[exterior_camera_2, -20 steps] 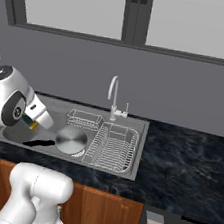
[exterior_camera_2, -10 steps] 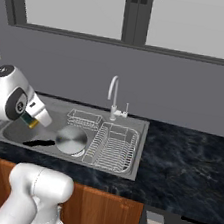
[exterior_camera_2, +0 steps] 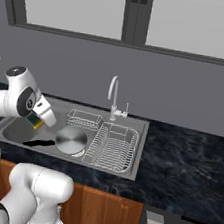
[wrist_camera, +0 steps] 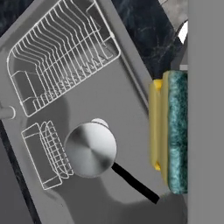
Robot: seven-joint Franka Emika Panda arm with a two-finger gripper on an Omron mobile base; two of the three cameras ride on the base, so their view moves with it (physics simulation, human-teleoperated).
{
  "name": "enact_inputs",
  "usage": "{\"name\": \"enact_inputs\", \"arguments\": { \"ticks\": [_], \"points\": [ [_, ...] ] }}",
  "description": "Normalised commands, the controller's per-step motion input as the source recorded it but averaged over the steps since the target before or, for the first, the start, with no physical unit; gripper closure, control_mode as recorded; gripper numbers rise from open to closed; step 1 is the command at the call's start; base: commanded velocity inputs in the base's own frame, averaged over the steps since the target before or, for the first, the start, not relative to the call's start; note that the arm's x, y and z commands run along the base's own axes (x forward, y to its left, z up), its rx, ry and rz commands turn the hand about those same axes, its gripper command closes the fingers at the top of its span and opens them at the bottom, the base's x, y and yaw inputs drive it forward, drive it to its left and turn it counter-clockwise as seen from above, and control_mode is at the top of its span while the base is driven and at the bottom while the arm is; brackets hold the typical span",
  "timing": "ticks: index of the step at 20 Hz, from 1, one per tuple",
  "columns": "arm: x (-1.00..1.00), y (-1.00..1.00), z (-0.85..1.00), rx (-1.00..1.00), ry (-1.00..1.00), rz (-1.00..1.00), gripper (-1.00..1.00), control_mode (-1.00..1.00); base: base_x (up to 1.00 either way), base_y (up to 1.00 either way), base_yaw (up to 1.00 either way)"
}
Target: Pick the pan and sponge and place them into the sink. Then turn on the water.
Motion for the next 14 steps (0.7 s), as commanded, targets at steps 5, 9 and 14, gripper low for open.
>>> {"name": "enact_inputs", "arguments": {
  "ticks": [5,9,14],
  "points": [
    [0.27,0.08,-0.28,-0.02,0.03,0.00,1.00,-1.00,0.00,0.00,0.00],
    [0.27,0.07,-0.31,-0.02,0.03,0.00,1.00,-1.00,0.00,0.00,0.00],
    [0.31,0.04,-0.29,-0.01,0.06,0.00,1.00,-1.00,0.00,0.00,0.00]
  ]
}}
